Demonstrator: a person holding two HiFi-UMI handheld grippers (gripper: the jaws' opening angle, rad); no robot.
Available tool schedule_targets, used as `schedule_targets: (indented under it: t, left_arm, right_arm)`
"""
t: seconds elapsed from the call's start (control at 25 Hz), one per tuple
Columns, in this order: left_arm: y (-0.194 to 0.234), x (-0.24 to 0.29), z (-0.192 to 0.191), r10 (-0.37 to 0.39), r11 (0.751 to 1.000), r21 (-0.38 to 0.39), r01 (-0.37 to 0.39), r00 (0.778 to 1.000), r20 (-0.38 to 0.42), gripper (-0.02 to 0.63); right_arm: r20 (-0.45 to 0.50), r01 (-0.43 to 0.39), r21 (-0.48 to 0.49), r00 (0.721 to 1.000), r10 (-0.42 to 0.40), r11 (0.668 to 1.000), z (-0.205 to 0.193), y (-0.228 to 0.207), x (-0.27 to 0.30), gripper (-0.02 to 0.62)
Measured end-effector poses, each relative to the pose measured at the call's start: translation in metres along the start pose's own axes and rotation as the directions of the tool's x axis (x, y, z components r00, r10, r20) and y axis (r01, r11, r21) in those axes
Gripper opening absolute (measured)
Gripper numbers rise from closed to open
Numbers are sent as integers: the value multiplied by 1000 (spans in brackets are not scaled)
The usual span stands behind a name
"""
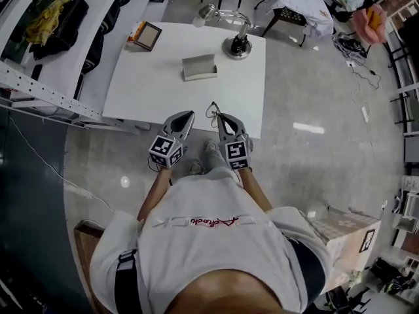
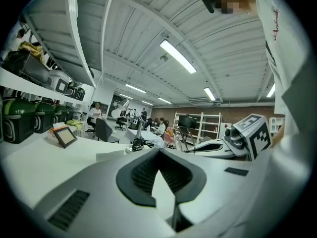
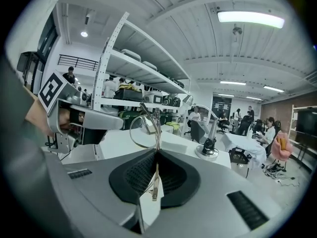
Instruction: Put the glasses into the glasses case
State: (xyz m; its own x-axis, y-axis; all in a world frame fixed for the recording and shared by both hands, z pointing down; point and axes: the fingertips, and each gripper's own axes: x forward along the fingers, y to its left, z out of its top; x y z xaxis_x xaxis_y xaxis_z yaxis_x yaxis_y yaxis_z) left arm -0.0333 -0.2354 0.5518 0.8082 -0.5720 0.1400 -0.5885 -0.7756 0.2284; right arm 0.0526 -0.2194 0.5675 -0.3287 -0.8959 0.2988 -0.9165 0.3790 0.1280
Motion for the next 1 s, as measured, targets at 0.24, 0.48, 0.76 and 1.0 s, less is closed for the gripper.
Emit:
schedule_targets:
  t: [0.24, 0.48, 0.76, 1.0]
  left_arm:
    - [22, 25, -1, 4, 1000, -6, -4, 1000, -20, 9]
    - [64, 51, 4, 41, 999, -14, -41, 999, -32, 9]
    - [112, 86, 16, 65, 998, -16, -66, 997, -52, 9]
    - [140, 102, 10, 76, 996, -46, -80, 993, -85, 9]
  right_arm:
    - [-14, -9, 8, 1000, 9, 1000, -3, -19, 32, 5]
    - [-22, -42, 14, 999, 43, 999, 1, -37, 79, 5]
    - [-43, -73, 22, 996, 74, 997, 4, -57, 136, 5]
    - [-108, -101, 41, 989, 105, 994, -15, -65, 169, 5]
